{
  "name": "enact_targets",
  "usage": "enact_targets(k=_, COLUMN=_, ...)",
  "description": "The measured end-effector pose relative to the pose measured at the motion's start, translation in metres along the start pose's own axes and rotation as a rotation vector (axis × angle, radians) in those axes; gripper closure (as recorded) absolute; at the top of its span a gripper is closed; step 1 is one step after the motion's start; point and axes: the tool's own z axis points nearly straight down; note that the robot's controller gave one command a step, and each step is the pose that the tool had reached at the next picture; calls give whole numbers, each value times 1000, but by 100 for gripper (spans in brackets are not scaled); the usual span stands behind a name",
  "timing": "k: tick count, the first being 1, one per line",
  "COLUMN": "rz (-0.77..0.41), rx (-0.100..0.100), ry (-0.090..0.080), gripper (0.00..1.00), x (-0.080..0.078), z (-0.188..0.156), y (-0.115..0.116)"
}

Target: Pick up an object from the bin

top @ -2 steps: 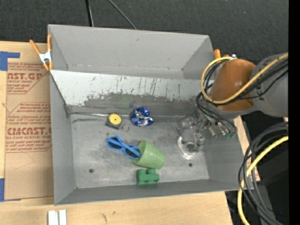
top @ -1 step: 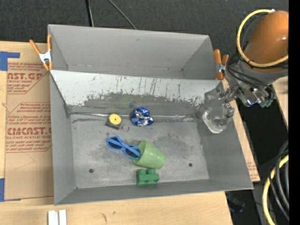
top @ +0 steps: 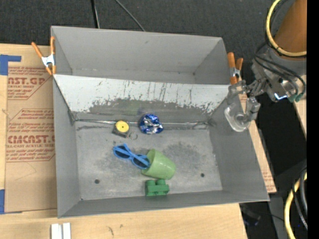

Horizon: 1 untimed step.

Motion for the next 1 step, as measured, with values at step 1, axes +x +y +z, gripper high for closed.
enact_targets(k=1, rz=-88, rx=-10, ry=13, gripper=100, x=16, z=102, y=28)
